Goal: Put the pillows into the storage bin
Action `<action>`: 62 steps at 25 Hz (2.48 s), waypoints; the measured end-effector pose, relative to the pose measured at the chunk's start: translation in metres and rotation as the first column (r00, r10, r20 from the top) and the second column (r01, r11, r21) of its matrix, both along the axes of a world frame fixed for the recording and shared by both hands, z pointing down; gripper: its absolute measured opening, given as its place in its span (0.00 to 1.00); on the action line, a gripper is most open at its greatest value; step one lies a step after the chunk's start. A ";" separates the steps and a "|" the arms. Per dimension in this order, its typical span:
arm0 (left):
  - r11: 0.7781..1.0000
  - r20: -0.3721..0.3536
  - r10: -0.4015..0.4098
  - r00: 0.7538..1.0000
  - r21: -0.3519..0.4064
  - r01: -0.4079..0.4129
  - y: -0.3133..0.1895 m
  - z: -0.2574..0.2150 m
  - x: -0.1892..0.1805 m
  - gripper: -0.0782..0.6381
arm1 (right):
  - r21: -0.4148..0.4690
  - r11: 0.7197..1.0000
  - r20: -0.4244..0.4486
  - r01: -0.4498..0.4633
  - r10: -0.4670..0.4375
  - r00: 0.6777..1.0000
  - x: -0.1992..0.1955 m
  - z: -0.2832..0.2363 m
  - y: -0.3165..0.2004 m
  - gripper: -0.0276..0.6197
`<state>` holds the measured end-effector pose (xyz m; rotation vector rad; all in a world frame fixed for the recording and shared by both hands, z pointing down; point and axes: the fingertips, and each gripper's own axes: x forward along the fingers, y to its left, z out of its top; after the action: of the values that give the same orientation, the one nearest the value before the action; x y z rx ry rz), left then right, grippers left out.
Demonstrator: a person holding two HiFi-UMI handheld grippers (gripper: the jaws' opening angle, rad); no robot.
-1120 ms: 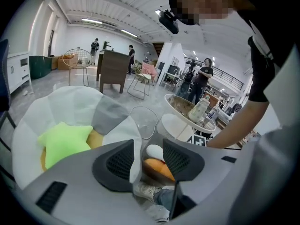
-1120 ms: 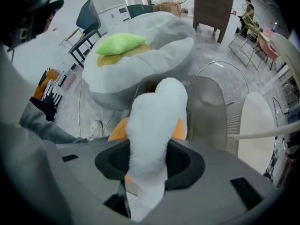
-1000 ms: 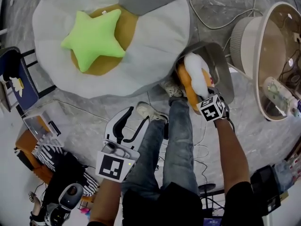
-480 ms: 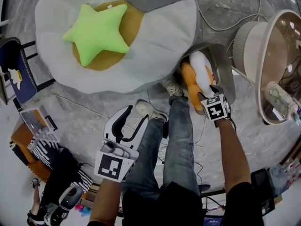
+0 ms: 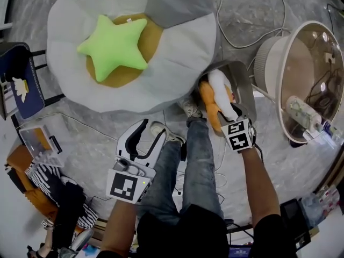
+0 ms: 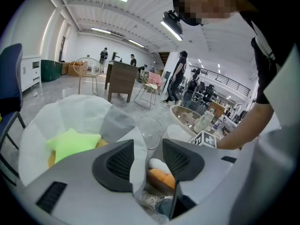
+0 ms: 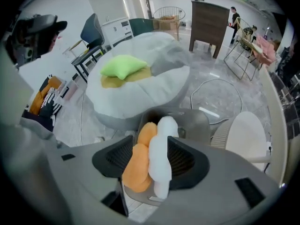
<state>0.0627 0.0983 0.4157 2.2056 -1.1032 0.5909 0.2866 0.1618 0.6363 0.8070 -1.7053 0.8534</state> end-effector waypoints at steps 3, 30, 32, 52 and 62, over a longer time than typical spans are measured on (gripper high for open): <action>0.999 -0.004 -0.020 1.000 0.032 0.021 -0.005 -0.017 -0.009 0.40 | 0.103 0.995 0.010 0.014 -0.015 1.000 -0.009 -0.038 -0.023 0.42; 0.834 -0.065 -0.470 0.880 0.296 0.467 0.034 -0.165 -0.194 0.53 | 0.751 0.650 0.155 0.114 -0.341 0.927 -0.223 -0.350 -0.150 0.44; 0.815 -0.067 -0.498 0.865 0.306 0.493 0.044 -0.172 -0.201 0.53 | 0.772 0.626 0.180 0.108 -0.378 0.908 -0.242 -0.362 -0.149 0.44; 0.643 -0.004 -0.754 0.656 0.200 0.740 0.120 -0.145 -0.263 0.53 | 0.682 0.492 -0.045 0.541 -0.710 0.703 -0.386 -0.259 -0.133 0.47; 0.570 0.001 -0.820 0.573 0.102 0.815 0.116 -0.094 -0.260 0.53 | 0.453 0.395 -0.241 0.800 -0.809 0.536 -0.391 -0.117 -0.152 0.51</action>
<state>-0.1971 0.2146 0.3220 1.4507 -2.0196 0.1589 -0.1045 0.0096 0.5192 0.1719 -2.0587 -0.3261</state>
